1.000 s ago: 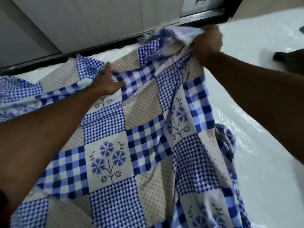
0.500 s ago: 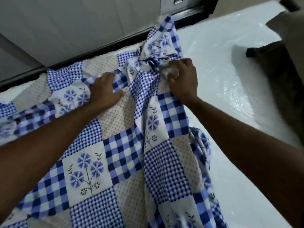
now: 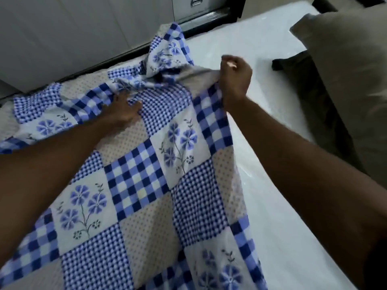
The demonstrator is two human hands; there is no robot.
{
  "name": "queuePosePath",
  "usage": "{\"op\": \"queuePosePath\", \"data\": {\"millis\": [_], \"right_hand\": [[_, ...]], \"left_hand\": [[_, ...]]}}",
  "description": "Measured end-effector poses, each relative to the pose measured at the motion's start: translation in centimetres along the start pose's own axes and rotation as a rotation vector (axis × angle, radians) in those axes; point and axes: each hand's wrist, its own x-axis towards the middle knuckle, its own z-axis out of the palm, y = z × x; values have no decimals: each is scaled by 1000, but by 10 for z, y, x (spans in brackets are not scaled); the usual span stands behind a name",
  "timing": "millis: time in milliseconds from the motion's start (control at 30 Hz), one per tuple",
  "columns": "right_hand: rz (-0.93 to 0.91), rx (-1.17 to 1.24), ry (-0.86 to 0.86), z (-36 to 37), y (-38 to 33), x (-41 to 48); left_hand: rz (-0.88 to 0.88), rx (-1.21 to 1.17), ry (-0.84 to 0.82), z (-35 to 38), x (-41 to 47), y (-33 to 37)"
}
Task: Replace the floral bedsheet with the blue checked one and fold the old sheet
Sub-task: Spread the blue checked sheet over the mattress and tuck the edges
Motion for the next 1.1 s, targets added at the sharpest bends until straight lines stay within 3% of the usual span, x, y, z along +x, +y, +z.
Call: {"op": "queuePosePath", "data": {"millis": [67,133,167,267,300,400,500,567,633,733,833,900,967,1033,1100], "right_hand": [[-49,141,-171,-5,-25,3],[65,211,-352,-15,-33,1],[86,100,-395,-23,-25,-3],[8,-637,-376,-62,31,-28],[51,-783,-363,-78,49,-44],[211,-791,-454,-114,88,-101],[199,-717,-606,-117,100,-146],[168,-692,-698,-116,103,-159],[131,-733,-593,-125,99,-150],[55,-824,-151,-170,64,-112],[-167,-775,251,-220,8,-84],[-263,-629,238,-233,-14,-77],[-303,-582,56,-233,-19,-81],[-301,-717,-89,-240,0,-104],[-270,-834,-103,-254,38,-138]], "left_hand": [[-11,-89,-34,-12,-8,10],[12,-115,11,-18,-35,30],[39,-83,55,-16,-45,37],[-16,164,217,-7,-79,45],[59,205,268,6,-96,46],[292,110,329,57,-156,57],[178,-48,207,109,-207,59],[119,-14,162,129,-223,46],[137,38,170,138,-224,37],[46,17,91,137,-221,45],[21,0,1,130,-214,49],[12,22,-14,130,-206,48],[-27,65,-16,127,-202,51],[43,114,43,125,-216,61],[210,171,113,130,-240,72]]}}
